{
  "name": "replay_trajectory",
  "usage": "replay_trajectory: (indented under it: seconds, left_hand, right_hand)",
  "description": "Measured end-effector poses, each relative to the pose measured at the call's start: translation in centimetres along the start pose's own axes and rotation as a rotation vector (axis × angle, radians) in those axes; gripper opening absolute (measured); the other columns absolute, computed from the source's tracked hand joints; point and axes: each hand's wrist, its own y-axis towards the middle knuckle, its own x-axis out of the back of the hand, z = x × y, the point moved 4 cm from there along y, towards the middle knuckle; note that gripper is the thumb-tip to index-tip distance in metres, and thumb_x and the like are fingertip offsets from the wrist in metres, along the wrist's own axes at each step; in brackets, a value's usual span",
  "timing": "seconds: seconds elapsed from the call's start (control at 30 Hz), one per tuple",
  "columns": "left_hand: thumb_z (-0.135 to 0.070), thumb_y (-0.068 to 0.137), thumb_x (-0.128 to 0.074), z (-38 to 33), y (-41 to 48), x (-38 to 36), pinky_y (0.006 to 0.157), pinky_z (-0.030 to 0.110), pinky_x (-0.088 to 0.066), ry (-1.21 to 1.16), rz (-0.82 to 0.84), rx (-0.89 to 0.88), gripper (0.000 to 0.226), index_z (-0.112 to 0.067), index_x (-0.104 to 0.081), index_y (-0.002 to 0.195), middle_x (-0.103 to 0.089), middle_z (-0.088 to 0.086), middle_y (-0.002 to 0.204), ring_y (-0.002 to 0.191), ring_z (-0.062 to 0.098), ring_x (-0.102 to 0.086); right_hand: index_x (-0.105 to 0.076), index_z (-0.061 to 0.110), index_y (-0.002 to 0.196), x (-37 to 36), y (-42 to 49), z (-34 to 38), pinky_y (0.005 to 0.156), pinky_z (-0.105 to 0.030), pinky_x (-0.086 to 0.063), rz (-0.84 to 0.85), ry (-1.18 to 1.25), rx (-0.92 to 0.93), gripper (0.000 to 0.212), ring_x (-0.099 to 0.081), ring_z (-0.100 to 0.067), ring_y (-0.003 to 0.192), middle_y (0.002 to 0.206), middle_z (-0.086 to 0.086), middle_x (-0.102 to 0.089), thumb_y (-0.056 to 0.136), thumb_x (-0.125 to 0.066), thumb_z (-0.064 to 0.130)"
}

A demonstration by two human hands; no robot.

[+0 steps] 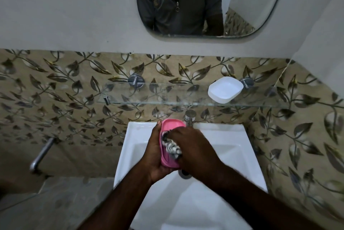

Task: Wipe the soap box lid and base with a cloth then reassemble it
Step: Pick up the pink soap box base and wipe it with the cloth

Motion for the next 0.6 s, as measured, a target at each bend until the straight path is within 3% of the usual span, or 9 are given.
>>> replay_trajectory:
  seconds: [0.1, 0.23, 0.3, 0.4, 0.6]
  left_hand:
    - [-0.077, 0.076, -0.048, 0.7, -0.4, 0.7, 0.083, 0.041, -0.051, -0.018, -0.023, 0.038, 0.082, -0.003, -0.075, 0.1, -0.073, 0.018, 0.098, 0.084, 0.032, -0.072]
    - [-0.08, 0.072, -0.05, 1.2, -0.3, 0.9, 0.089, 0.044, -0.049, -0.054, -0.022, 0.004, 0.089, -0.001, -0.073, 0.105, -0.071, 0.022, 0.1, 0.087, 0.034, -0.071]
    - [-0.08, 0.073, -0.044, 0.7, -0.1, 0.8, 0.091, 0.048, -0.048, -0.043, -0.018, -0.033, 0.088, -0.003, -0.075, 0.102, -0.072, 0.022, 0.104, 0.09, 0.035, -0.071]
    - [-0.077, 0.078, -0.036, 0.0, 0.0, 0.2, 0.103, 0.057, -0.039, 0.055, 0.004, -0.067, 0.081, -0.011, -0.073, 0.109, -0.07, 0.02, 0.116, 0.108, 0.037, -0.063]
    - [-0.072, 0.087, -0.031, -0.4, 0.6, 0.0, 0.092, 0.047, -0.05, 0.127, -0.029, -0.153, 0.074, -0.016, -0.076, 0.106, -0.071, 0.014, 0.115, 0.103, 0.029, -0.068]
  right_hand:
    - [-0.067, 0.02, 0.102, -0.8, -2.0, 0.2, 0.072, -0.038, -0.05, 0.1, 0.019, 0.073, 0.04, -0.059, -0.029, 0.087, 0.098, -0.003, -0.063, 0.063, -0.063, 0.015]
    - [-0.066, 0.017, 0.093, -0.4, -2.8, 0.5, 0.069, -0.038, -0.048, 0.219, 0.09, 0.125, 0.029, -0.058, -0.03, 0.083, 0.092, -0.005, -0.061, 0.065, -0.063, 0.01]
    - [-0.067, 0.017, 0.095, 0.7, -2.2, 0.0, 0.072, -0.035, -0.047, 0.184, 0.123, 0.109, 0.035, -0.058, -0.027, 0.085, 0.093, -0.004, -0.063, 0.061, -0.07, 0.007]
    - [-0.068, 0.017, 0.103, 2.5, -0.5, -1.3, 0.073, -0.025, -0.04, -0.026, 0.129, 0.001, 0.048, -0.057, -0.022, 0.086, 0.095, -0.004, -0.066, 0.057, -0.075, 0.004]
    - [-0.065, 0.014, 0.102, -0.3, -0.6, -1.4, 0.067, -0.036, -0.051, -0.019, -0.049, -0.093, 0.041, -0.061, -0.032, 0.08, 0.091, -0.007, -0.066, 0.062, -0.072, 0.009]
